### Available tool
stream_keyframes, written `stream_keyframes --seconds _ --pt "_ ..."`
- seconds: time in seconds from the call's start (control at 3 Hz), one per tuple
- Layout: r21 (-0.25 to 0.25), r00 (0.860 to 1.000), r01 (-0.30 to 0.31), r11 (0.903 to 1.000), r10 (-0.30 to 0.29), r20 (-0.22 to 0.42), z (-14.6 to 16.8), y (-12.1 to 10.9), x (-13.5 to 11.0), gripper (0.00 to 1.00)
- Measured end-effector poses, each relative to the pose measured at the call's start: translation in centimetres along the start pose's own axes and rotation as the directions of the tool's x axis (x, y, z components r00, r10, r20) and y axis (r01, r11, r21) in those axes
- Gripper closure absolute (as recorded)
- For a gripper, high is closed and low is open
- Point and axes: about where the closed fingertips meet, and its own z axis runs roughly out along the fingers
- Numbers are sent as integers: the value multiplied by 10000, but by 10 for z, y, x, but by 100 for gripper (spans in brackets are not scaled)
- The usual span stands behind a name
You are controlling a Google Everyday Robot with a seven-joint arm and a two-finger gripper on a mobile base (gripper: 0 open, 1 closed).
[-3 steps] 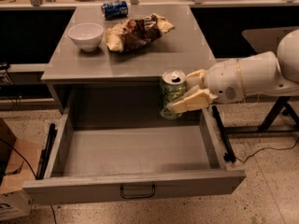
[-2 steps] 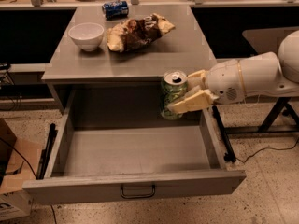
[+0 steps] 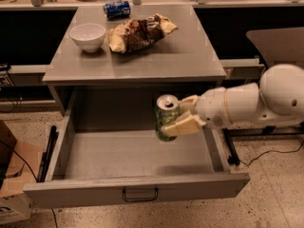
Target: Place green can into top drawer
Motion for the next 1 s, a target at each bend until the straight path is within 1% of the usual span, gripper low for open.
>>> stream_keyframes --seconds 0.33,0.67,1.0 --pt "-210 9994 -333 9992 335 93 17 9 34 100" --pt "-529 9973 -652 9965 668 297 36 9 69 100" --pt "-850 9952 -809 9931 852 479 60 -3 104 97"
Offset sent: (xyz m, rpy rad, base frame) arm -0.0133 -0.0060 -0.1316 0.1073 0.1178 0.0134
